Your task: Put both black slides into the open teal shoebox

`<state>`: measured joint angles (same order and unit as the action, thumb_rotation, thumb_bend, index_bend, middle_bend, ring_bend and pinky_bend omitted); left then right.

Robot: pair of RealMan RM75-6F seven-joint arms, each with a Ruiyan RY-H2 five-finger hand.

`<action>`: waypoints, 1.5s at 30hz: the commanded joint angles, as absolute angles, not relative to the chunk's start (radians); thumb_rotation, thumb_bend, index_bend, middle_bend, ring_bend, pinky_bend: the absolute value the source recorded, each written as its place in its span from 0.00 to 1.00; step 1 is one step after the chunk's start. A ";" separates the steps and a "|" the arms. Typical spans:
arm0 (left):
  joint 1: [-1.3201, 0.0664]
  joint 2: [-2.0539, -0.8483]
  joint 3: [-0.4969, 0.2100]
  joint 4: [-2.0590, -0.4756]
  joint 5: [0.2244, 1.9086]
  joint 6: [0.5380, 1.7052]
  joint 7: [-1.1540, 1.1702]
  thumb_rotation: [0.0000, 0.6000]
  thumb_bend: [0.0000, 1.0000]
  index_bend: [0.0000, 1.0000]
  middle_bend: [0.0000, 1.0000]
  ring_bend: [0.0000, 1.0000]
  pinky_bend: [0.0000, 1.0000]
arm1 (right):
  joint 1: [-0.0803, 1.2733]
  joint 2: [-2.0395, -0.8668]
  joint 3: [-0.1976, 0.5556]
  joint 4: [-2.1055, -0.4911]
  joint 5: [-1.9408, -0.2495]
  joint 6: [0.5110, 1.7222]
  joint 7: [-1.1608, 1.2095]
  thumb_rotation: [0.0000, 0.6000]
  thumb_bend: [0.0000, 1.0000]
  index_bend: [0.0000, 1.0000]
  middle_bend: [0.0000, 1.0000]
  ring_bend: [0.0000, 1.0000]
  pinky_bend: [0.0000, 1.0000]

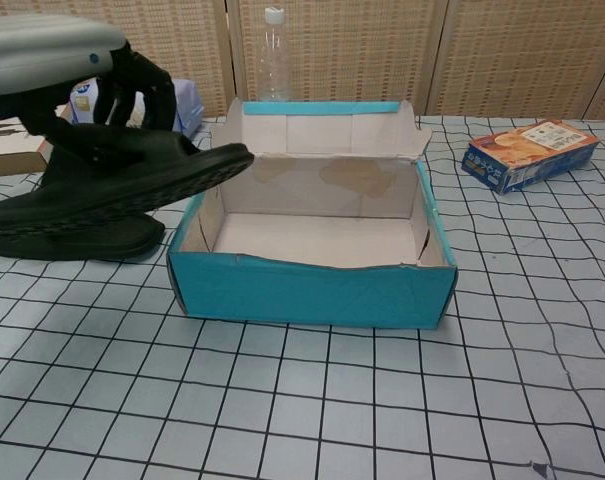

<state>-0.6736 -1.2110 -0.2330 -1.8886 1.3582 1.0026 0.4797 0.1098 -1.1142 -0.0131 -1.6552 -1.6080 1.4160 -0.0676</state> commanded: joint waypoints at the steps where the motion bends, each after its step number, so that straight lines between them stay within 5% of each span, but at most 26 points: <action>1: -0.813 -1.242 -0.330 -1.863 1.183 0.874 0.512 1.00 0.51 0.59 0.76 0.63 0.55 | 0.116 -1.118 -0.011 -1.653 -1.598 1.403 -0.072 1.00 0.15 0.00 0.00 0.00 0.00; 8: -0.970 -1.279 -0.404 -1.770 0.980 0.801 0.537 1.00 0.51 0.59 0.76 0.63 0.55 | 0.128 -1.124 -0.002 -1.648 -1.565 1.372 -0.083 1.00 0.15 0.00 0.00 0.00 0.00; 16: -1.150 -1.387 -0.361 -1.613 0.815 0.665 0.534 1.00 0.51 0.59 0.76 0.63 0.55 | 0.138 -1.128 0.002 -1.646 -1.545 1.351 -0.086 1.00 0.15 0.00 0.00 0.00 0.00; 45: -1.388 -1.663 -0.291 -1.097 0.897 0.475 0.310 1.00 0.51 0.60 0.76 0.63 0.54 | 0.161 -1.118 0.011 -1.628 -1.482 1.293 -0.051 1.00 0.15 0.00 0.00 0.00 0.00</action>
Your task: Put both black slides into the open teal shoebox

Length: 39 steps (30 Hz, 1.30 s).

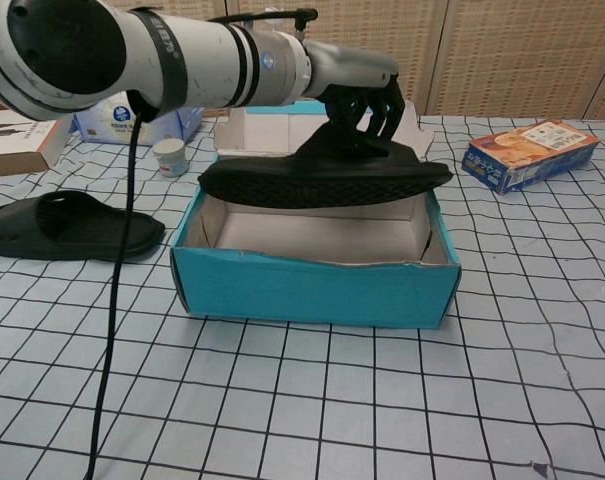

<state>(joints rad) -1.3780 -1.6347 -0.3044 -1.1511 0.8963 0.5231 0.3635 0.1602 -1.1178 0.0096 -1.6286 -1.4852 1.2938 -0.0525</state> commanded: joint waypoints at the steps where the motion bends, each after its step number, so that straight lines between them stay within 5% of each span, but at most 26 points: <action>1: -1.387 -1.667 -0.292 -1.087 0.902 0.464 0.290 1.00 0.51 0.60 0.76 0.63 0.54 | 0.161 -1.118 0.012 -1.628 -1.481 1.293 -0.050 1.00 0.15 0.00 0.00 0.00 0.00; 15: -1.360 -1.793 -0.269 -0.859 1.104 0.373 0.033 1.00 0.51 0.60 0.76 0.63 0.54 | 0.162 -1.119 0.005 -1.633 -1.487 1.292 -0.053 1.00 0.15 0.00 0.00 0.00 0.00; 25: -1.350 -1.901 -0.227 -0.687 1.298 0.410 -0.187 1.00 0.51 0.59 0.75 0.62 0.52 | 0.166 -1.119 0.003 -1.634 -1.484 1.284 -0.055 1.00 0.15 0.00 0.00 0.00 0.00; 39: -1.332 -1.861 -0.176 -0.707 1.426 0.534 -0.313 1.00 0.48 0.13 0.27 0.19 0.24 | 0.166 -1.117 -0.009 -1.640 -1.503 1.288 -0.053 1.00 0.15 0.00 0.00 0.00 0.00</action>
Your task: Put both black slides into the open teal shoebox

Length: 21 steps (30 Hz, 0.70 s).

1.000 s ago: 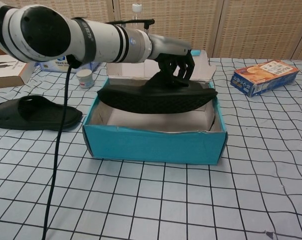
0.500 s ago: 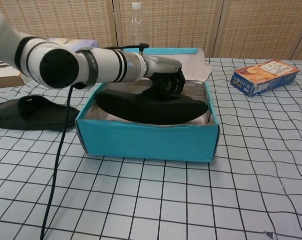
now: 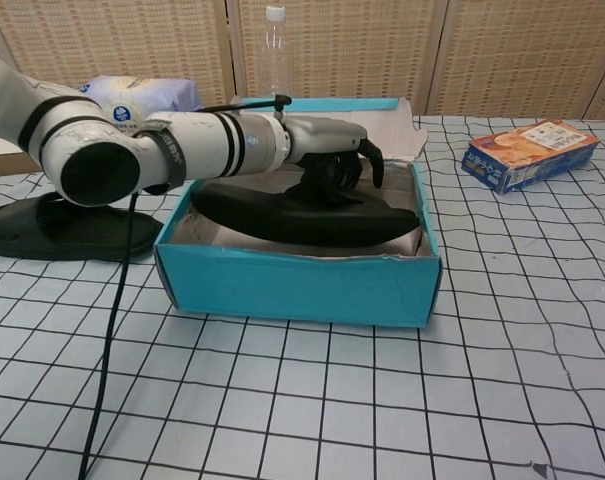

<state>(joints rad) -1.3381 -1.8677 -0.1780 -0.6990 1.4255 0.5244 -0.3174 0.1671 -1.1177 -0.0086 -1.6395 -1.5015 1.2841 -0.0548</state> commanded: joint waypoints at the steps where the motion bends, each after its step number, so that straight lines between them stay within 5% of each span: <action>1: -1.328 -1.858 -0.178 -0.714 1.423 0.541 -0.312 1.00 0.47 0.09 0.23 0.15 0.22 | 0.165 -1.116 -0.009 -1.641 -1.504 1.290 -0.053 1.00 0.15 0.00 0.00 0.00 0.00; 8: -1.305 -1.842 -0.199 -0.745 1.402 0.587 -0.313 1.00 0.46 0.00 0.06 0.02 0.20 | 0.163 -1.112 -0.014 -1.643 -1.515 1.295 -0.047 1.00 0.15 0.00 0.00 0.00 0.00; 21: -1.280 -1.744 -0.211 -0.889 1.307 0.522 -0.162 1.00 0.46 0.00 0.00 0.00 0.09 | 0.166 -1.113 -0.016 -1.642 -1.519 1.293 -0.047 1.00 0.15 0.00 0.00 0.00 0.00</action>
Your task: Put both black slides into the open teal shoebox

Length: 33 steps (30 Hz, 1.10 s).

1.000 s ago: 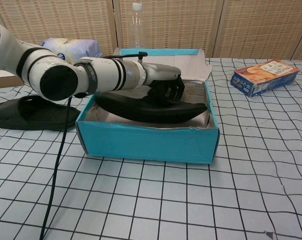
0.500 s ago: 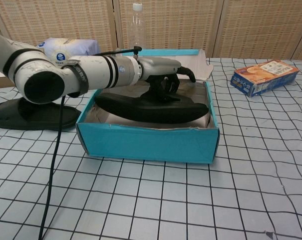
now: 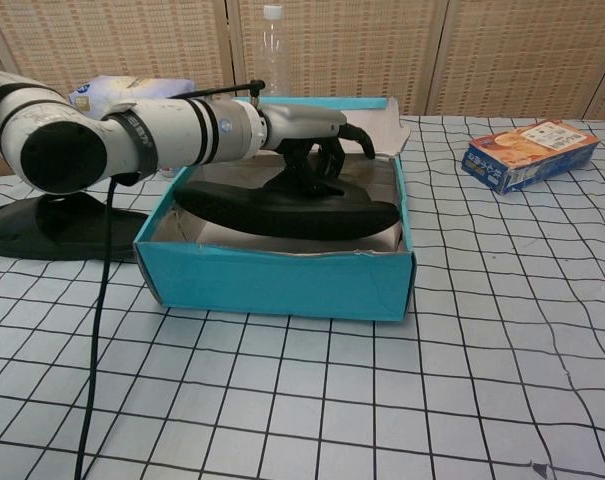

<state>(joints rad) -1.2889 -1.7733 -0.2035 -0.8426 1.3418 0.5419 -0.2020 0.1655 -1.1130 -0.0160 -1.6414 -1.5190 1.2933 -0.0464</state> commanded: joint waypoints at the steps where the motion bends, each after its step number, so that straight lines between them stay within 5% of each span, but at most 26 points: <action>1: -1.279 -1.741 -0.212 -0.894 1.303 0.521 -0.157 1.00 0.46 0.00 0.00 0.00 0.09 | 0.166 -1.113 -0.016 -1.642 -1.519 1.293 -0.047 1.00 0.15 0.00 0.00 0.00 0.00; 24: -1.254 -1.602 -0.229 -1.209 1.024 0.609 0.209 1.00 0.38 0.00 0.00 0.00 0.05 | 0.159 -1.110 -0.028 -1.647 -1.554 1.316 -0.050 1.00 0.15 0.00 0.00 0.00 0.00; 33: -1.274 -1.615 -0.229 -1.215 0.919 0.576 0.247 1.00 0.39 0.00 0.00 0.00 0.05 | 0.299 -1.159 -0.027 -1.611 -1.772 1.266 0.074 1.00 0.15 0.00 0.00 0.00 0.00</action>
<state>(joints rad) -1.2681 -1.6141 -0.2282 -1.2100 0.9327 0.5838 0.2416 0.2377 -1.1422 -0.0339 -1.6184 -1.7065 1.2947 0.0333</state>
